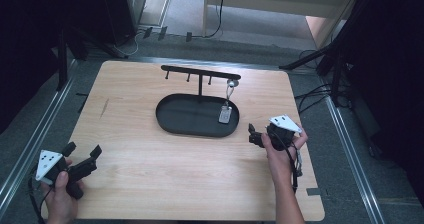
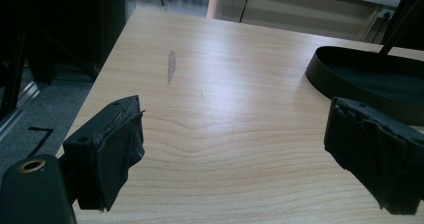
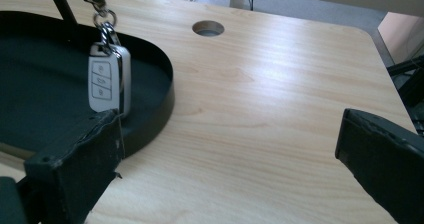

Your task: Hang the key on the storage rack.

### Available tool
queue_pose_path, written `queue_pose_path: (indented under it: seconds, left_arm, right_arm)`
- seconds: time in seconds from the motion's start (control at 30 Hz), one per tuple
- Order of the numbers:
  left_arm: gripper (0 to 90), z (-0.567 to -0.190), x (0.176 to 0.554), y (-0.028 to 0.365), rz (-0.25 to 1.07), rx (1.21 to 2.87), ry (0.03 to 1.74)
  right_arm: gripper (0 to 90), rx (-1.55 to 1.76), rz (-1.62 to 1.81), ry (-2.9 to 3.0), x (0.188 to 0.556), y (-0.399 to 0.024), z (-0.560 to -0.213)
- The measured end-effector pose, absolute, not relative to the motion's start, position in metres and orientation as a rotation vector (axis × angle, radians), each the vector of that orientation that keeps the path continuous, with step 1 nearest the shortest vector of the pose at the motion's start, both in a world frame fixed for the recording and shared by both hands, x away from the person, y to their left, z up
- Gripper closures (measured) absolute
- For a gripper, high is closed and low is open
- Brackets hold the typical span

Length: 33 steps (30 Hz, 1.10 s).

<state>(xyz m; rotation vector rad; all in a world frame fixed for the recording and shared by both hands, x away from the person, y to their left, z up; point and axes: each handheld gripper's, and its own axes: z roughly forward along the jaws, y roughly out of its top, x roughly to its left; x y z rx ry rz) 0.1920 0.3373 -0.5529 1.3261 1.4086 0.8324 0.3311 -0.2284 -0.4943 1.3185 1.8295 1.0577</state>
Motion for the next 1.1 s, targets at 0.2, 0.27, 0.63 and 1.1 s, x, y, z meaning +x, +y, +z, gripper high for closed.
queue_pose_path:
  seconds: [0.2, 0.27, 0.63, 1.1]
  left_arm:
    - [9.1, -0.553, 0.192, 0.337, 0.832, 1.326, 1.409]
    - [9.1, -0.553, 0.192, 0.337, 0.83, 1.325, 1.41]
    - [9.1, -0.553, 0.192, 0.337, 0.838, 1.329, 1.411]
    - [9.1, -0.553, 0.191, 0.336, 0.849, 1.326, 1.422]
  right_arm:
    - [0.0, 1.348, 1.072, 1.806, 0.318, -0.247, -0.501]
    - [0.0, 1.35, 1.08, 1.795, 0.314, -0.253, -0.503]
    - [0.0, 1.381, 1.103, 1.744, 0.284, -0.285, -0.519]
    - [0.0, 1.404, 1.126, 1.666, 0.24, -0.332, -0.536]
